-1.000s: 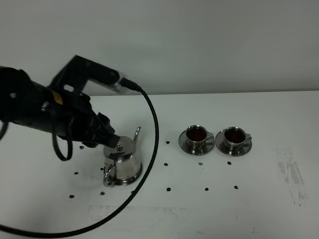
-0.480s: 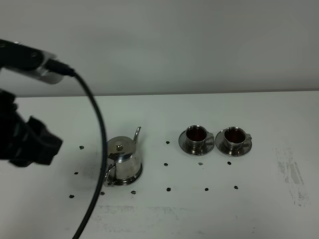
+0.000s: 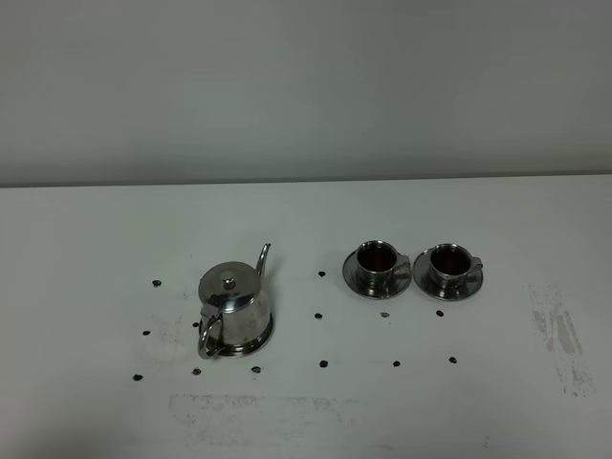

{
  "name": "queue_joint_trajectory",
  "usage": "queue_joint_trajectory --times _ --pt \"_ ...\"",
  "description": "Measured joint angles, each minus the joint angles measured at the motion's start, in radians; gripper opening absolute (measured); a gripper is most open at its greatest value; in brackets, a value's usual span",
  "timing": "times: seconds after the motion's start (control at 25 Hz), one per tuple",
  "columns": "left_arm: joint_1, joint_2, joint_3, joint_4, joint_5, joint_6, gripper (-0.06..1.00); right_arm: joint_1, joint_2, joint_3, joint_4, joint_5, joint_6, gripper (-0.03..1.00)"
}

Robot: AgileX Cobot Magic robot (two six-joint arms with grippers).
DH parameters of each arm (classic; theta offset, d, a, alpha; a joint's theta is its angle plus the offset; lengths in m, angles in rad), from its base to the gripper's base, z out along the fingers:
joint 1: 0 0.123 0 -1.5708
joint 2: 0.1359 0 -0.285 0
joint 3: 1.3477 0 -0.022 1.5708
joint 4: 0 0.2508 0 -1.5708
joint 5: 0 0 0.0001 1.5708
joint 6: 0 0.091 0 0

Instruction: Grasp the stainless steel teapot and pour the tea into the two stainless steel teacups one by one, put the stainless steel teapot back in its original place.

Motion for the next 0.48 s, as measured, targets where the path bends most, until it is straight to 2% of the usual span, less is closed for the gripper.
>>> queue_joint_trajectory --times 0.16,0.24,0.36,0.48 --pt "0.017 -0.155 0.135 0.018 -0.010 0.000 0.48 0.000 0.000 0.000 0.000 0.000 0.000 0.37" --pt "0.017 -0.205 0.192 0.020 -0.062 0.000 0.48 0.000 0.000 0.000 0.000 0.000 0.000 0.37" --pt "0.028 -0.260 0.256 0.018 -0.105 -0.007 0.48 0.000 0.000 0.000 0.000 0.000 0.000 0.37" --pt "0.068 -0.295 0.298 -0.003 -0.106 -0.011 0.47 0.000 0.000 0.000 0.000 0.000 0.000 0.37"
